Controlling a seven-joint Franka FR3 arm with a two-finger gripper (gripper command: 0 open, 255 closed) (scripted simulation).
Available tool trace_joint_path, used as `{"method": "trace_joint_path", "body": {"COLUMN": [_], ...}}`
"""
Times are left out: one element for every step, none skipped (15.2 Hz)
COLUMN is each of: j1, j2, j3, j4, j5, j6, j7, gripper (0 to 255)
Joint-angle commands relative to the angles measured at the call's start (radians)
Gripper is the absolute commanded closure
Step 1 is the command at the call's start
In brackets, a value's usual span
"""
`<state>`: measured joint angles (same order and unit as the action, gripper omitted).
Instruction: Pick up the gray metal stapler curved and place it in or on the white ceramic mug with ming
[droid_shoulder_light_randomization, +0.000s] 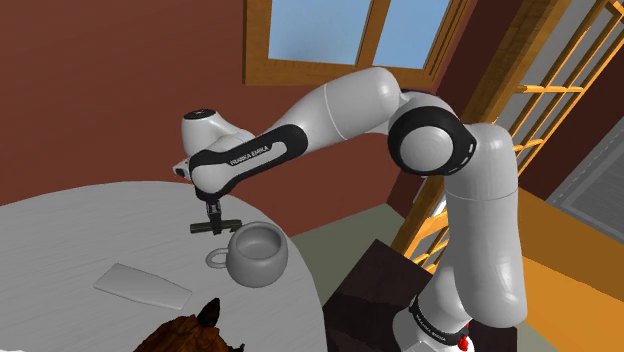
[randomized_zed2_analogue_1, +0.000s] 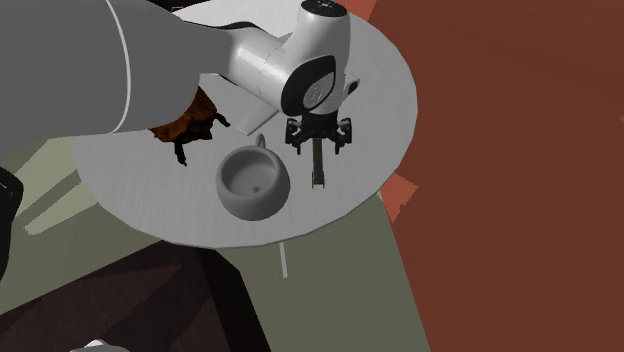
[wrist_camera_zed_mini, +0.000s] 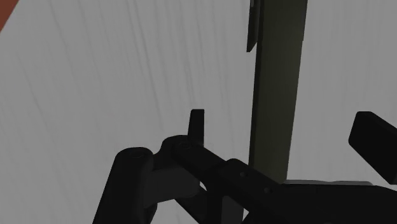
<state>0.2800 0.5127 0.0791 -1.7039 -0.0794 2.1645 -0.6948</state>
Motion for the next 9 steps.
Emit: {"method": "trace_joint_path", "body": {"j1": [0.001, 0.001, 0.001, 0.001, 0.001, 0.001, 0.001, 0.001, 0.001], "j2": [0.013, 0.020, 0.031, 0.031, 0.031, 0.031, 0.031, 0.031, 0.031], "j3": [-0.001, -0.001, -0.002, -0.002, -0.002, -0.002, -0.002, -0.002, -0.002], "j4": [-0.008, -0.012, -0.018, -0.018, -0.018, -0.018, -0.018, -0.018, -0.018], "j5": [-0.002, -0.003, -0.004, -0.004, -0.004, -0.004, -0.004, -0.004, -0.004], "j6": [0.022, 0.033, 0.049, 0.049, 0.049, 0.049, 0.049, 0.049, 0.049], "j7": [0.001, 0.001, 0.002, 0.002, 0.002, 0.002, 0.002, 0.002, 0.002], "gripper": [0, 0, 0, 0, 0, 0, 0, 0, 0]}}
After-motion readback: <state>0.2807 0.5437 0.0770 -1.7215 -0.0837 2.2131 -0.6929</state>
